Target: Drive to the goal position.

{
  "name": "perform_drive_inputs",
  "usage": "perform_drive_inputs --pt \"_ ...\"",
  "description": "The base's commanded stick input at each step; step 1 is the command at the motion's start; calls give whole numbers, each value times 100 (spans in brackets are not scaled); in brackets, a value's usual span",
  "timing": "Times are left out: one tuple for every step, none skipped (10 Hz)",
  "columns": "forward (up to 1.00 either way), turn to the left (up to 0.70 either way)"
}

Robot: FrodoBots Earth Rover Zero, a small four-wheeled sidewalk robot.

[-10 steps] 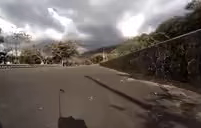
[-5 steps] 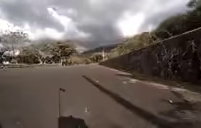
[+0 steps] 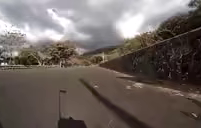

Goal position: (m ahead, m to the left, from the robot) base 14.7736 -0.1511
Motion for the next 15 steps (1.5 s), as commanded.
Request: perform_drive_inputs --pt "100 0" --pt "100 0" --pt "100 0" --pt "100 0" --pt "100 0" --pt "100 0" --pt "100 0" --pt "100 0" --pt "100 0" --pt "100 0" --pt "100 0" --pt "100 0" --pt "100 0" --pt "100 0" --pt "100 0"
